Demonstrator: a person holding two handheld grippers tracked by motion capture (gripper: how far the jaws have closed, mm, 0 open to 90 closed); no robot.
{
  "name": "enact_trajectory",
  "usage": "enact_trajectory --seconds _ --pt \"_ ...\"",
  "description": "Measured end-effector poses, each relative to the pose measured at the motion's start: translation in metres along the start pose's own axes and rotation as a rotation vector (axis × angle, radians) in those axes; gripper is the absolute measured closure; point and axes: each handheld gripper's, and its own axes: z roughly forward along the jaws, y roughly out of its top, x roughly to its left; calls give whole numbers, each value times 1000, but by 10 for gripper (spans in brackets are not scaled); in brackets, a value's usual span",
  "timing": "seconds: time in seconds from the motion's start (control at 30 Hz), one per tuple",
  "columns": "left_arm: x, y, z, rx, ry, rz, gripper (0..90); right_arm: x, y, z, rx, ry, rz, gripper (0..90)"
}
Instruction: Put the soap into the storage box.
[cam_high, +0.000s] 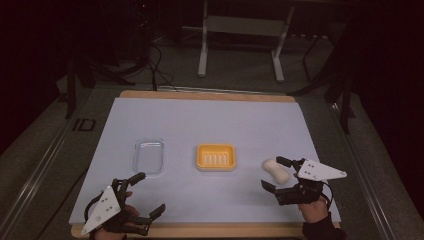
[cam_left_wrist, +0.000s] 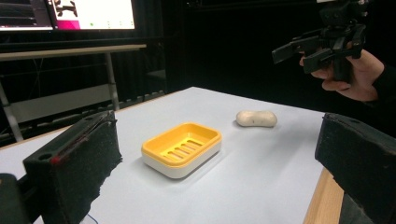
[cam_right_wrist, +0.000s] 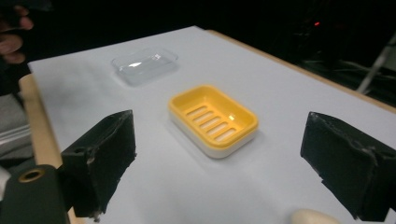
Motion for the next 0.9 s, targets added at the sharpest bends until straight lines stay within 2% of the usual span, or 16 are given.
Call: enact_trajectory --seconds 0.1,0.17,0.27,0.3,0.33,0.4,0.53,0.57,0.6,0.7,0.73,0.87,0.9 --pt "0 0 0 2 -1 1 2 0 1 0 10 -7 -9 100" --pt "0 0 0 2 -1 2 2 -2 4 3 53 21 -5 94" --pt "0 0 0 3 -2 2 2 -1 5 4 66 20 -25 92" --pt "0 0 1 8 -2 5 2 2 7 5 104 26 -55 93" --pt "0 0 1 8 -2 5 2 2 7 5 104 26 -55 93" --pt "0 -1 2 14 -5 6 2 6 9 8 150 50 -81 92" --pt "0 -1 2 22 -9 14 2 6 11 14 227 89 -92 92" --pt "0 -1 2 22 -10 14 2 7 12 15 242 82 -103 92" --pt "0 -1 3 20 -11 12 2 6 12 17 270 101 -100 91" --pt "0 -1 3 20 -11 11 2 6 12 19 297 99 -107 92" --pt "0 -1 3 23 -11 11 2 5 12 21 333 112 -105 92" --pt "0 -1 3 20 -13 11 2 0 10 25 393 140 -76 90" --pt "0 -1 3 22 -13 12 2 -1 9 26 405 133 -76 90"
